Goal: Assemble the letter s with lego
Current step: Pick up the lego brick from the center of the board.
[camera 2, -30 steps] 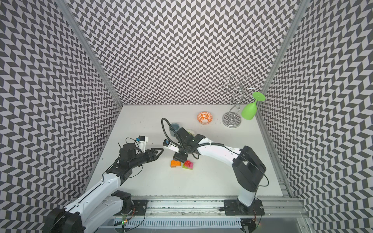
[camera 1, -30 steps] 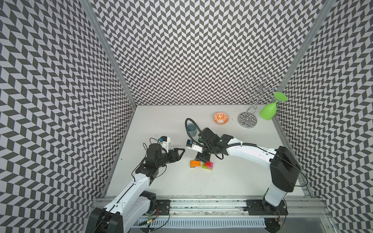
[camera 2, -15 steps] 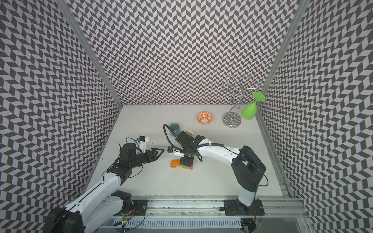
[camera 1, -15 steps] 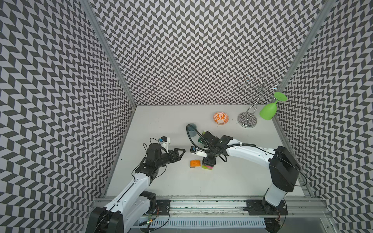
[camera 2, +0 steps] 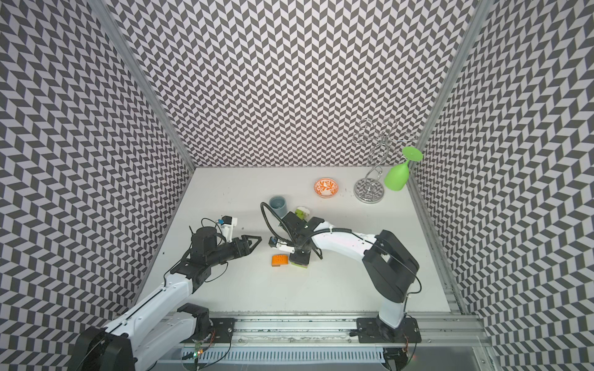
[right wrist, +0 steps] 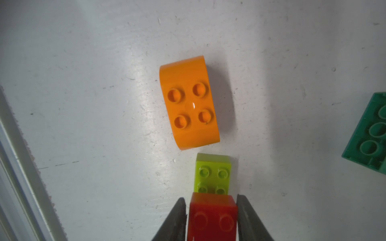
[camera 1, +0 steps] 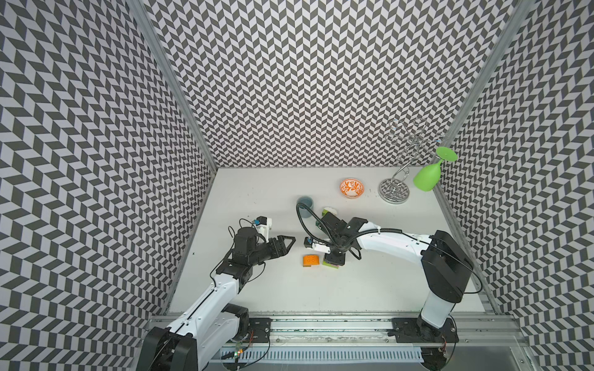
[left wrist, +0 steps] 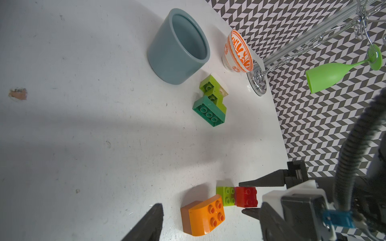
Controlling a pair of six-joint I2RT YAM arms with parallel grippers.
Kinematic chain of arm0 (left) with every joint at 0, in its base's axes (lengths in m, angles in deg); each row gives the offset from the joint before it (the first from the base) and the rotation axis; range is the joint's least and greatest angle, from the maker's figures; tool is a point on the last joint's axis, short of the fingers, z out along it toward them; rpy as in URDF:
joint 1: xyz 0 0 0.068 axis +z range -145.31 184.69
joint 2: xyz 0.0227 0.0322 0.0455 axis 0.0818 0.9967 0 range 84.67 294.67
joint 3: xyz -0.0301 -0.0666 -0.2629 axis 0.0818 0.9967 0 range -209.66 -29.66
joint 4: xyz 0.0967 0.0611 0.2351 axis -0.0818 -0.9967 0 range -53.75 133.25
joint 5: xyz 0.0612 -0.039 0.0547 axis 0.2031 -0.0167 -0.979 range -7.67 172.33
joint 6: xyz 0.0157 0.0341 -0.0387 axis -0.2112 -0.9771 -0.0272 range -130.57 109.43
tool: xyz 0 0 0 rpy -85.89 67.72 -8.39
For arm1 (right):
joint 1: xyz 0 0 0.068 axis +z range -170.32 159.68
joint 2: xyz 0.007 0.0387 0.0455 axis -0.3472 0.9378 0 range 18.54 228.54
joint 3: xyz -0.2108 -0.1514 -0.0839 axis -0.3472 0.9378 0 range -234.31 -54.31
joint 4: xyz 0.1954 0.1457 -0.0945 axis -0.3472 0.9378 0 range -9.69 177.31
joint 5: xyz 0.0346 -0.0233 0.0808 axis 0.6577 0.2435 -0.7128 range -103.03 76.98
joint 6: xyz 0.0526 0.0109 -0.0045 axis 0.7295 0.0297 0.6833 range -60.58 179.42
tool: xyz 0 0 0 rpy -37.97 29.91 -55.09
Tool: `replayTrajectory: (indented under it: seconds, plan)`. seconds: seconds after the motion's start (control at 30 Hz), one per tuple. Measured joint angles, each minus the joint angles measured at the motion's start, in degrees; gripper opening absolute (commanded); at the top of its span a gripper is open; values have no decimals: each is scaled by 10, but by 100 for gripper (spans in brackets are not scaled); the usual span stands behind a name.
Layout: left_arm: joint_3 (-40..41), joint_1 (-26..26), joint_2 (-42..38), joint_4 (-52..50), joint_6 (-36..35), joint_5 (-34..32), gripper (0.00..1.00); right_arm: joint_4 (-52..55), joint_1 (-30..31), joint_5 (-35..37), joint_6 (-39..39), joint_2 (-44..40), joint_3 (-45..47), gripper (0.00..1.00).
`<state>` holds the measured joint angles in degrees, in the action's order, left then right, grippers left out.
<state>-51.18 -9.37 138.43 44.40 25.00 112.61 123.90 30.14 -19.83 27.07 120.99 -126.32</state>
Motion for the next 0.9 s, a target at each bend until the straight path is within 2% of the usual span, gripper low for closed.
replayTrajectory:
  seconds: [0.33,0.47,0.77,0.9]
  plan:
    - [0,2,0,0,0,0,73,-1,-11,-23,5,-24,-4,10]
    - [0,2,0,0,0,0,73,-7,-29,-49,12,-30,-16,8]
    - [0,2,13,5,2,10,71,-3,-37,-35,29,-29,-6,6]
    - [2,-31,28,26,14,6,71,-9,-37,-32,30,-29,11,5]
